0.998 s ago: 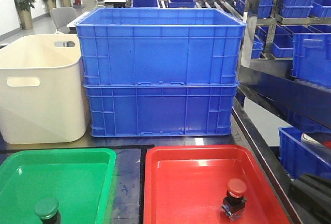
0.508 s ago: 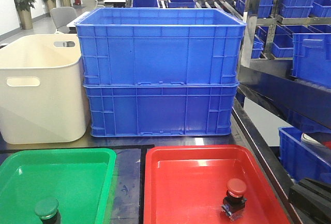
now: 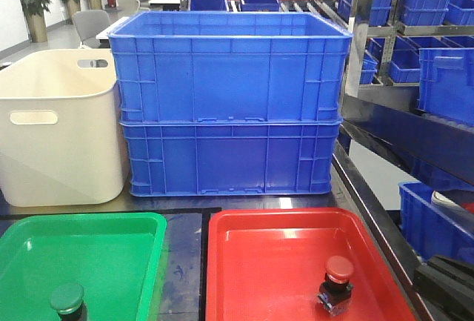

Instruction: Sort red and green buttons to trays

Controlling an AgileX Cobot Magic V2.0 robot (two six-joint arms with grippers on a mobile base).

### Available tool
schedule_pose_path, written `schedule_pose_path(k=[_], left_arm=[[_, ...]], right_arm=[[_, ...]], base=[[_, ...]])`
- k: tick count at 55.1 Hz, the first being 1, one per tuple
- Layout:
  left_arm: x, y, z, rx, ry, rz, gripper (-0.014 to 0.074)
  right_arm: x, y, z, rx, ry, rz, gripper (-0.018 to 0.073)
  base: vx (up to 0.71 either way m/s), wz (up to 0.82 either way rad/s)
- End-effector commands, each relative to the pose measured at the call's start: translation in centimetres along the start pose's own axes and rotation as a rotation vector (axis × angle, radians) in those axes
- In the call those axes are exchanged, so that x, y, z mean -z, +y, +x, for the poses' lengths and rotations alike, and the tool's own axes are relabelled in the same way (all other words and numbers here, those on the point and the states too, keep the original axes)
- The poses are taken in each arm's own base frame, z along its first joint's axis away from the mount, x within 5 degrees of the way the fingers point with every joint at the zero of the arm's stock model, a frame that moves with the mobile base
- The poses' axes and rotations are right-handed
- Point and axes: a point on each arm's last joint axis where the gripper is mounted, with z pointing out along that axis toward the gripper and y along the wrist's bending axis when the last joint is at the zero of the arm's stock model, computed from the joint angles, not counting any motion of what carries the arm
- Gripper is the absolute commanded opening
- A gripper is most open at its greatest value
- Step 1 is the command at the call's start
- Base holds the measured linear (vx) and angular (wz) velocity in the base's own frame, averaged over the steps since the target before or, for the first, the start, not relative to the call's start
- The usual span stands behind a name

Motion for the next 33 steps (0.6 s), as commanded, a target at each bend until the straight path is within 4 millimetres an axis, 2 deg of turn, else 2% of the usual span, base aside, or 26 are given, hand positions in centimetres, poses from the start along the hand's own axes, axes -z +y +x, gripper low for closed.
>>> schedule_pose_path(k=[1, 33], left_arm=[[0.32, -0.07, -1.41, 0.007, -0.095, 0.007, -0.0006], [0.3, -0.07, -1.41, 0.007, -0.093, 0.007, -0.0006]], right_arm=[[0.17, -0.12, -1.04, 0.006, -0.035, 0.018, -0.0008], [0.17, -0.13, -1.04, 0.007, -0.035, 0.02, -0.0008]], base=[[0.0, -0.01], [0.0, 0.0]])
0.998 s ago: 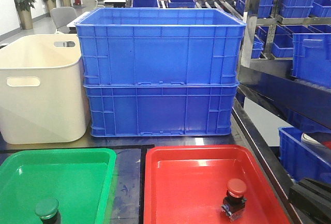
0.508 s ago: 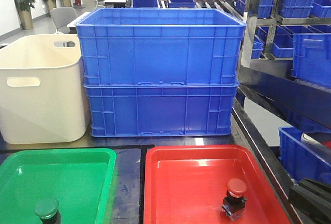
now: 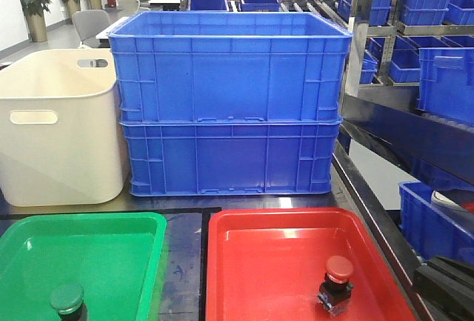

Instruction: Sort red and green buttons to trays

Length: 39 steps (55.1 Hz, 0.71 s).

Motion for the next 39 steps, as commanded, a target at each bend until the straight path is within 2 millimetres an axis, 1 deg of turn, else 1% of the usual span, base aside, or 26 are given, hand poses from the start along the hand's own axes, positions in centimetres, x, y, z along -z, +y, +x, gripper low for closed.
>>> schedule_pose_path(k=[1, 6, 10, 16, 22, 27, 31, 35, 39], left_arm=[[0.3, -0.1, -1.6, 0.007, -0.109, 0.007, -0.0006], [0.3, -0.1, -1.6, 0.007, -0.109, 0.007, -0.0006], [0.3, -0.1, -1.6, 0.007, -0.109, 0.007, -0.0006], [0.3, -0.1, -1.6, 0.007, -0.109, 0.007, -0.0006], [0.3, -0.1, -1.6, 0.007, -0.109, 0.008, -0.0006], [0.3, -0.1, -1.6, 0.007, -0.109, 0.008, -0.0006], [0.3, -0.1, -1.6, 0.007, -0.109, 0.008, -0.0006], [0.3, -0.1, -1.6, 0.007, -0.109, 0.009, -0.0006], [0.3, -0.1, -1.6, 0.007, -0.109, 0.009, -0.0006]], right_arm=[[0.2, -0.1, -1.0, 0.006, -0.036, 0.02, -0.0008], [0.2, -0.5, -1.1, 0.055, -0.043, 0.066, -0.0008], [0.2, -0.7, -1.3, 0.038, -0.058, 0.084, -0.0008], [-0.6, -1.1, -1.1, 0.058, -0.051, 0.079, -0.0008], [-1.1, -1.5, -1.8, 0.109, -0.138, 0.089, -0.0008], [-1.5, -2.5, -2.6, 0.096, -0.241, 0.161, -0.0008], [-1.7, -3.7, -3.0, 0.049, -0.303, 0.269, -0.0008], [-1.7, -4.2, -2.8, 0.048, -0.281, 0.358, -0.0008], [-1.8, -3.9, -2.3, 0.126, -0.205, 0.389, -0.0008]], base=[[0.0, 0.0], [0.0, 0.0], [0.0, 0.0], [0.0, 0.0], [0.0, 0.0], [0.0, 0.0], [0.0, 0.0], [0.0, 0.0], [0.0, 0.0]])
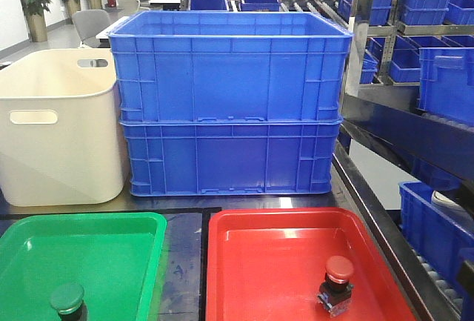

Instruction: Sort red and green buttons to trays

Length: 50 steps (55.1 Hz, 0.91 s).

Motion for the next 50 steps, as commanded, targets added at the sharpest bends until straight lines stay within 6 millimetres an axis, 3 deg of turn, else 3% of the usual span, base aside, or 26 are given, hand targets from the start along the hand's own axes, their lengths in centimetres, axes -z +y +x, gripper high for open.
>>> schedule_pose_path(k=[1, 6, 17, 34, 42, 50], left_arm=[[0.3, -0.1, -1.6, 0.007, -0.109, 0.009, -0.0006], [0.3, -0.1, -1.6, 0.007, -0.109, 0.009, -0.0006], [0.3, -0.1, -1.6, 0.007, -0.109, 0.009, -0.0006], [0.3, -0.1, -1.6, 0.007, -0.109, 0.009, -0.0006], [0.3, -0.1, -1.6, 0.007, -0.11, 0.009, -0.0006], [0.3, -0.1, -1.6, 0.007, -0.11, 0.009, -0.0006]], right_arm=[[0.2, 0.2, -0.9, 0.077, 0.005, 0.034, -0.0008], [1.0, 1.0, -0.5, 0.189, 0.09, -0.011, -0.0008], [4.2, 0.7, 0.8, 0.121, 0.114, 0.025, -0.0008], [11.2, 0.8, 10.6, -0.06, 0.043, 0.137, -0.0008], [12.4, 1.1, 13.0, -0.056, 0.021, 0.143, -0.0008], [12.2, 1.1, 13.6, -0.073, 0.073, 0.14, -0.0008]], base=[[0.0, 0.0], [0.0, 0.0], [0.0, 0.0], [0.0, 0.0], [0.0, 0.0], [0.0, 0.0]])
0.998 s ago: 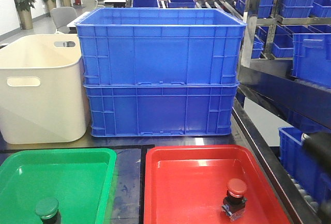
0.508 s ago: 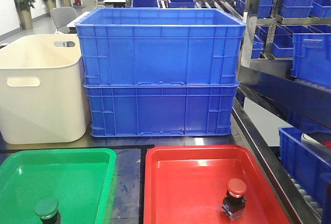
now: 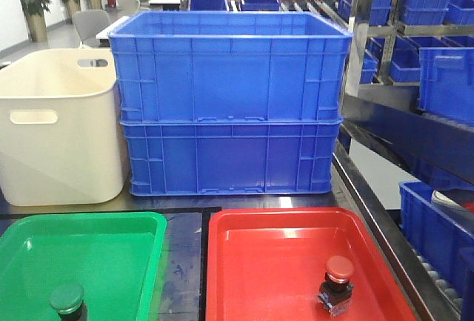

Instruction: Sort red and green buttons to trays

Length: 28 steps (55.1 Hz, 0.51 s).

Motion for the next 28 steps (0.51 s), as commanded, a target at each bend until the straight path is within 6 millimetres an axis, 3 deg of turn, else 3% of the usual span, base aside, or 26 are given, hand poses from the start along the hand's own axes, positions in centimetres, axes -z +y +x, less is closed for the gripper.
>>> schedule_pose_path(k=[1, 28], left_arm=[[0.35, -0.09, -1.64, 0.007, -0.112, 0.009, -0.0006], [0.35, -0.09, -1.64, 0.006, -0.112, 0.009, -0.0006]], right_arm=[[-0.09, -0.03, -0.27, 0.0, -0.047, 0.005, -0.0008], [0.05, -0.04, -0.37, 0.001, -0.066, 0.006, -0.0008]], base=[[0.0, 0.0], [0.0, 0.0]])
